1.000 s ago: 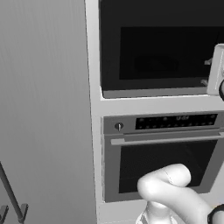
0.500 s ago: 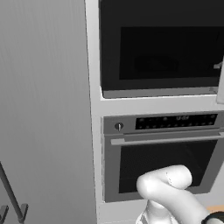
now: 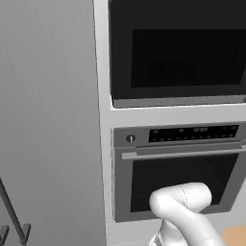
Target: Pick the sweet potato from the sink and place it in the bowl. Then pick the bowl and place it in the microwave. Then close the microwave door and press the start button.
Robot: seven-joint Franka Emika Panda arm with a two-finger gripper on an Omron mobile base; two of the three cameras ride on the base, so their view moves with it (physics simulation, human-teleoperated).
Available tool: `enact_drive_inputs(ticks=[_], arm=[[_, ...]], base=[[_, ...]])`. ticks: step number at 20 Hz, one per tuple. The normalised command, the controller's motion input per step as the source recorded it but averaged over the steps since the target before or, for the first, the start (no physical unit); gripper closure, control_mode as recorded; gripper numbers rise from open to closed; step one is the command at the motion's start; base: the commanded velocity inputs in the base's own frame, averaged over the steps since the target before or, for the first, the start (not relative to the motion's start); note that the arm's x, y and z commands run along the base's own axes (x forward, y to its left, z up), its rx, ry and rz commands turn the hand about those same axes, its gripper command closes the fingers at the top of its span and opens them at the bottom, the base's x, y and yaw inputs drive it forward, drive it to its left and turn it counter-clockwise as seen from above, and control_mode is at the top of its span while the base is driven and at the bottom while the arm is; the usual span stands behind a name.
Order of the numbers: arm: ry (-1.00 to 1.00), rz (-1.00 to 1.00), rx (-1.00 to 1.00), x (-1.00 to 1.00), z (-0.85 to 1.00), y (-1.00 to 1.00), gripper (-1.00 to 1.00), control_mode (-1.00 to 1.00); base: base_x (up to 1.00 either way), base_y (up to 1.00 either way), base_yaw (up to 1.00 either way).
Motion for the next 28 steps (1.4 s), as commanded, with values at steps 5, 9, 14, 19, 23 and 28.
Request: enact_drive_inputs(ticks=[5, 9, 14, 19, 23, 28], arm=[[0.16, 0.03, 0.25, -0.33, -0.49, -0.76, -1.00, -1.00], [-0.06, 0.22, 0.05, 0.44, -0.22, -0.11, -1.00, -1.00], [-0.35, 0.25, -0.02, 0.43, 0.13, 0.00, -1.00, -1.00], [-0.22, 0.15, -0.03, 0.46, 0.23, 0.00, -1.00, -1.00], [-0.04, 0.04, 0.00, 0.40, 0.03, -0.07, -1.00, -1.00], [0.00, 0.05, 0.00, 0.02, -0.01, -0.31, -1.00, -1.00]], base=[[0.00, 0.00, 0.00], [0.00, 0.00, 0.00], [0.00, 0.00, 0.00], [0.00, 0.00, 0.00], [0.00, 0.00, 0.00], [0.00, 0.00, 0.00]])
